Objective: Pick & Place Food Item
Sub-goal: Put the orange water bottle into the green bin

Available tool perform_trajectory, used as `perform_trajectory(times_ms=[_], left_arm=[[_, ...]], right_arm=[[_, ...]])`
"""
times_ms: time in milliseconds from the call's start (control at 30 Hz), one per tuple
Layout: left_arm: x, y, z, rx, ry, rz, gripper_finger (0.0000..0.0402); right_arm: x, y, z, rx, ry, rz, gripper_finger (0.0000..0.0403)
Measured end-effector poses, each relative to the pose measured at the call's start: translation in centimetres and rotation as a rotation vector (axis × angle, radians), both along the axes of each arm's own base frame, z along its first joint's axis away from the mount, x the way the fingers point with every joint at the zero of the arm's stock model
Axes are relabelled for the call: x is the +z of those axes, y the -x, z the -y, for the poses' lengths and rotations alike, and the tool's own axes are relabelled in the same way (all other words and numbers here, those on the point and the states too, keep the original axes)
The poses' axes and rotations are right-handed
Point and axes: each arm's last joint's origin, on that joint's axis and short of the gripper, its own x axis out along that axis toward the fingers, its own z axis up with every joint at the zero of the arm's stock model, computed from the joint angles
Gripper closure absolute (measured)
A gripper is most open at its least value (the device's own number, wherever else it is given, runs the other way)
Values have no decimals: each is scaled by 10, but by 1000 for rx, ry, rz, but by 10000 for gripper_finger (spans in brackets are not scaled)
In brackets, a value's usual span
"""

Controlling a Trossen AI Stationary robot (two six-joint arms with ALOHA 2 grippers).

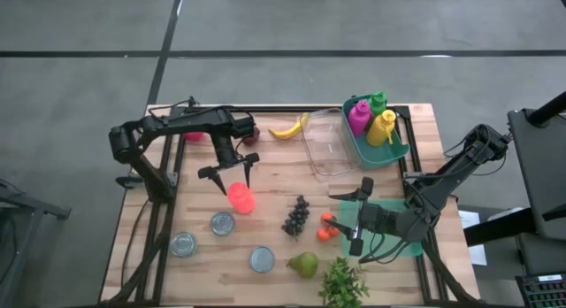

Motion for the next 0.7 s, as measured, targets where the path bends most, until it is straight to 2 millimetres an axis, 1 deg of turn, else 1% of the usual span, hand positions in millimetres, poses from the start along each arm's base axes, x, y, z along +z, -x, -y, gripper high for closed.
perform_trajectory(times_ms=[133,233,367,500,600,700], left_arm=[[16,8,4,6,-22,51,49],[36,16,8,18,-86,76,49],[76,32,14,53,-295,104,49],[111,50,27,69,-534,164,49],[129,61,43,29,-681,224,49],[137,71,61,-75,-793,316,49]], right_arm=[[0,0,0,0,-1,0,117],[0,0,0,0,0,0,117],[0,0,0,0,0,0,117],[0,0,0,0,0,0,117],[0,0,0,-1,-1,0,117],[0,0,0,0,0,0,117]])
